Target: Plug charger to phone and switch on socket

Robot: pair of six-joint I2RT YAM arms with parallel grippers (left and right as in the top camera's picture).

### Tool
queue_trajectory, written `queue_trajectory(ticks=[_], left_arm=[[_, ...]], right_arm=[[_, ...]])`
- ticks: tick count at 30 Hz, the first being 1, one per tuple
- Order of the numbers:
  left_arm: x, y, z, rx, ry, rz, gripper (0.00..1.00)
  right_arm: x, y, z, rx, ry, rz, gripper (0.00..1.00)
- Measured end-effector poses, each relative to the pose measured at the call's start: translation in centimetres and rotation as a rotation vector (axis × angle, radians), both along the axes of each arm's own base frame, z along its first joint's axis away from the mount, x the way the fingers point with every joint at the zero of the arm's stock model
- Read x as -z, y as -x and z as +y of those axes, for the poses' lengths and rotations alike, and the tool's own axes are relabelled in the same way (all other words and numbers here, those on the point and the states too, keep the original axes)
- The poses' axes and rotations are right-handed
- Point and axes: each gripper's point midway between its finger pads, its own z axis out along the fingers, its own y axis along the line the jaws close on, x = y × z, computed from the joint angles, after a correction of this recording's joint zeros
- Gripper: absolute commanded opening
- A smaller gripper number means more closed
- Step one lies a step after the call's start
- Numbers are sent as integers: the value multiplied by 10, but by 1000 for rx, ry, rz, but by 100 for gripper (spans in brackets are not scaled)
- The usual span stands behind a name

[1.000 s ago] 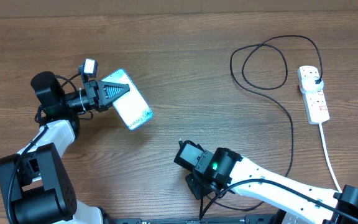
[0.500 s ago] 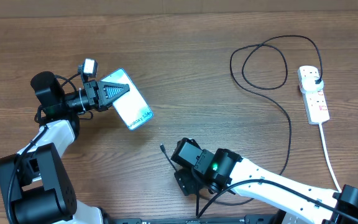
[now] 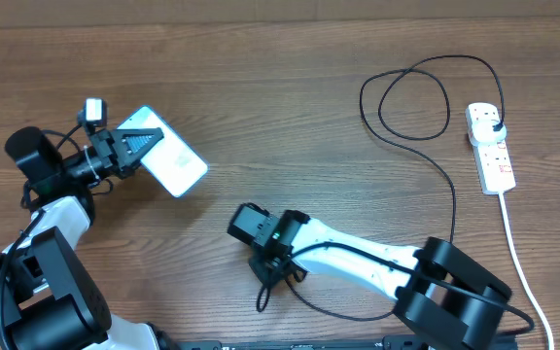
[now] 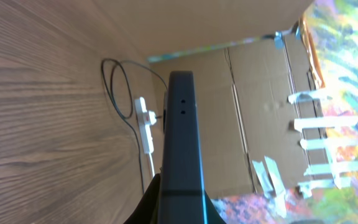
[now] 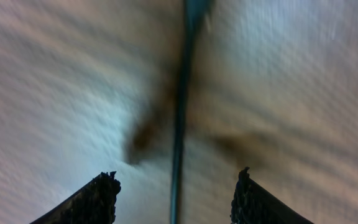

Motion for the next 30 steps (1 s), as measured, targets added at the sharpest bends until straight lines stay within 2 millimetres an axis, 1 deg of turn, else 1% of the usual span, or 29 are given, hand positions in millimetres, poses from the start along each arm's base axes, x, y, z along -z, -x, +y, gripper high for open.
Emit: queue_trajectory(ticks=[2,4,9,11,13,15,16,17,18,21,26,30], left_arm=[[0,0,3,-9,0,0,4],[0,0,3,-8,0,0,4],[0,0,3,-7,0,0,4],[0,0,3,-7,0,0,4],[0,0,3,-7,0,0,4],[0,0,3,-7,0,0,4],[0,0,3,-7,0,0,4],[0,0,3,-7,0,0,4],[0,0,3,-7,0,0,4],[0,0,3,-7,0,0,4],[0,0,2,-5,0,0,4],[0,0,-2,6,1,2,4]], right_arm=[[-1,-7,8,-4,-12,-15,62],[0,-10,11,-4,-17,-23,63],[10,-19,8,19,-6,-18,61],[11,-21,7,26,1,-13,51],[12,-23,5,33,17,-12,38],[13,-23,4,31,36,-4,28],[13,-23,4,34,41,-1,20],[13,-23,5,32,41,2,9],[13,-21,5,30,40,11,4],[13,-15,10,22,24,46,4],[12,-13,10,30,12,77,4],[3,-12,6,47,13,112,4]])
